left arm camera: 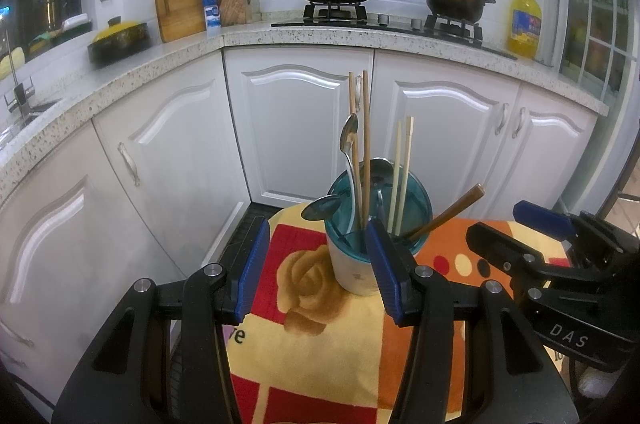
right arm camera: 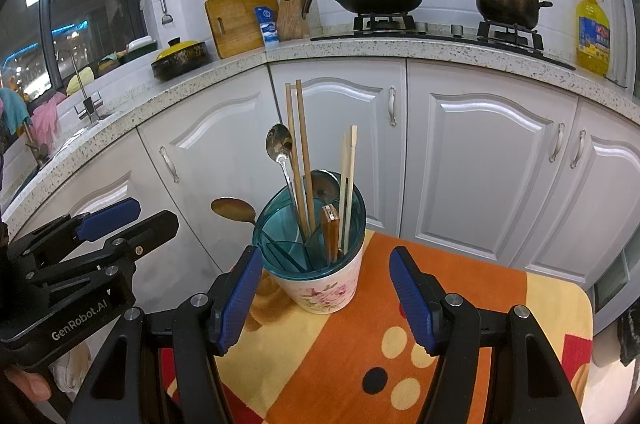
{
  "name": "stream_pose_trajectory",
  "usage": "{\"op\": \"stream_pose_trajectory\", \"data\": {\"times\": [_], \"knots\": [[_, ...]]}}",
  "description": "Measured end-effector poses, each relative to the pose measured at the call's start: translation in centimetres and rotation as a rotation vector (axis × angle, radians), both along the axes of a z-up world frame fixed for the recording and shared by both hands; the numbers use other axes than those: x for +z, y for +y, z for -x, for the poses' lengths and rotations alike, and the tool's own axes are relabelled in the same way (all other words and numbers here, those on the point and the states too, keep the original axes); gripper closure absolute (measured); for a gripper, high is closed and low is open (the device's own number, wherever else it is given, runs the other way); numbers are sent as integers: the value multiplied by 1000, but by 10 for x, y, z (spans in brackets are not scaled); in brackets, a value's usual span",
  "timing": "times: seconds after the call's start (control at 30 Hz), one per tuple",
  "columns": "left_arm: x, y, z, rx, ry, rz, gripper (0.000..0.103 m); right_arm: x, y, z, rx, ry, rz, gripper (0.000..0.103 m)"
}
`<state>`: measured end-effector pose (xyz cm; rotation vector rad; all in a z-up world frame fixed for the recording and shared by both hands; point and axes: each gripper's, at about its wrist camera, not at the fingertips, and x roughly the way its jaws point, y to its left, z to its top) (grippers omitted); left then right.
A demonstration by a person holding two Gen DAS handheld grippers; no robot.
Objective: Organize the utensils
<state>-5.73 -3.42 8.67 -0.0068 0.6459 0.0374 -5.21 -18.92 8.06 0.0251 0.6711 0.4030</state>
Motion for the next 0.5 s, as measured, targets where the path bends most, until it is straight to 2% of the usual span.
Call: {"op": "stream_pose_trajectory", "data": {"times": [0.5], "knots": [[1, 4, -2, 5, 2, 22, 54, -14, -13, -8, -9, 22, -3, 38]]}}
